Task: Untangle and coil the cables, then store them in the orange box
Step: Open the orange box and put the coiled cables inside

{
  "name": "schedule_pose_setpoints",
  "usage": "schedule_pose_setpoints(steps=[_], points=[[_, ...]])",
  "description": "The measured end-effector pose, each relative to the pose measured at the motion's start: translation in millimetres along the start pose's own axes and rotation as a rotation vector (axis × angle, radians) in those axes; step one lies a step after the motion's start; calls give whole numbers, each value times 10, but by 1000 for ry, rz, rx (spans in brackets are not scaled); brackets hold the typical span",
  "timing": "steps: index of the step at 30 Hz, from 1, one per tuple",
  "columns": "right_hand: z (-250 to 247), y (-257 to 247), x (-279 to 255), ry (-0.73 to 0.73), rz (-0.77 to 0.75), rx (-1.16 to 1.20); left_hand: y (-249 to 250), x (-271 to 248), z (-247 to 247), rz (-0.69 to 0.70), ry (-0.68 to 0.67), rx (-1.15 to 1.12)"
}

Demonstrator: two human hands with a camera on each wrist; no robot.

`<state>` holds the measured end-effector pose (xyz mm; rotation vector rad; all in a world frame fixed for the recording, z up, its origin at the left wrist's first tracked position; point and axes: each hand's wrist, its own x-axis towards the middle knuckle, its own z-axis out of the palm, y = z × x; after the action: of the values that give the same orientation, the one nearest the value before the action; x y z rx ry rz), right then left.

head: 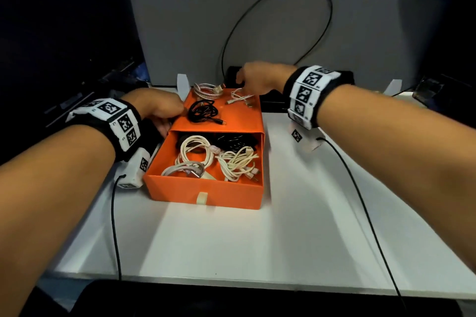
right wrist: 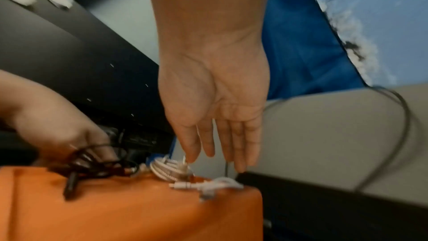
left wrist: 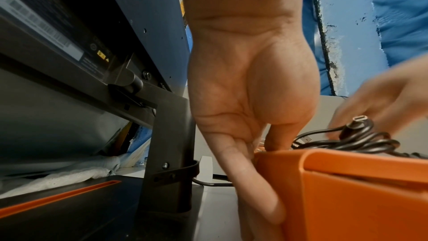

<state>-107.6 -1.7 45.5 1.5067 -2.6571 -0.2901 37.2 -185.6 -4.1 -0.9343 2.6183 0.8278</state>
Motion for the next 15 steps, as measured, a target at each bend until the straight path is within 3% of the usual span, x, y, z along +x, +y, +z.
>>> schedule_pose_setpoints(steps=[3,10,15], points=[[254,7,224,-57,-14,-70,15,-9,5,8,6,3],[411,-14,273,95,104,-13,18,-38,18,12,11,21],[462,17,188,150,54,72,8,-48,5,7,-3,31]])
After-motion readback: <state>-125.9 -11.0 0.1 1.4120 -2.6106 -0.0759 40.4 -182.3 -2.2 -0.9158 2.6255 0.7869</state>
